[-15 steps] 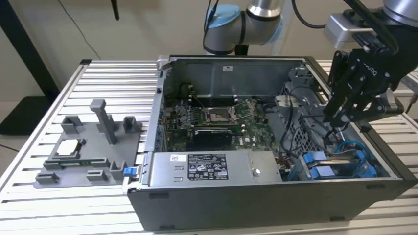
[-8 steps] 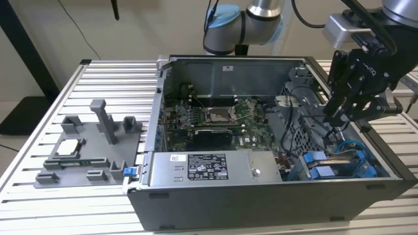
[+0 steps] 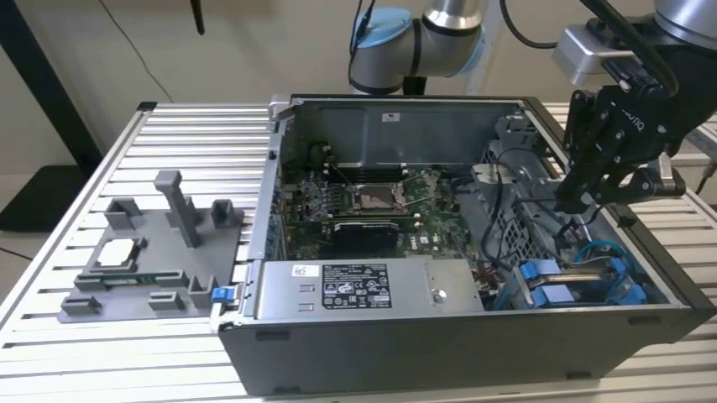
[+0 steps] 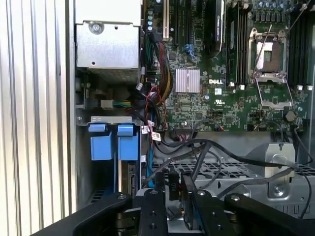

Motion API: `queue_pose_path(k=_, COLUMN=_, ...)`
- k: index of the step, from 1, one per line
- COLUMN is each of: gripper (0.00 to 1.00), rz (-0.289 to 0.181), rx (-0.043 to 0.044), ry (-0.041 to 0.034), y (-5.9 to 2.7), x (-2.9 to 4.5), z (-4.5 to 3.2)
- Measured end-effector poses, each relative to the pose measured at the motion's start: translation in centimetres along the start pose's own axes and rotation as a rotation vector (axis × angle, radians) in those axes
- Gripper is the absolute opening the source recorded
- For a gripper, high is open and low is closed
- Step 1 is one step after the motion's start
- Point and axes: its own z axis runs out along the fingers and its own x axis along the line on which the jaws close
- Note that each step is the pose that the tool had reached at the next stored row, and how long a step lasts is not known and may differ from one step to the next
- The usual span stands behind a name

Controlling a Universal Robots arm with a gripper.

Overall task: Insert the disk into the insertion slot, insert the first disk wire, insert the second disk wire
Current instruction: 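Insert the first disk wire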

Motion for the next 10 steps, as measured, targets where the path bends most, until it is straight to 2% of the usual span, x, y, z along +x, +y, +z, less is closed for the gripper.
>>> queue_pose_path(k=4, gripper=1.0, rz=0.0, rx=0.0019, ry=-0.0015, y=0.0, x=-0.01, z=0.02)
queue_pose_path(k=5, gripper=0.0, rz=0.0, rx=0.002, ry=-0.0016, y=0.0, x=-0.01, z=0.02)
queue_pose_path(k=10, gripper=0.0, rz=0.0, rx=0.002, ry=-0.0017, y=0.0, x=-0.01, z=0.03)
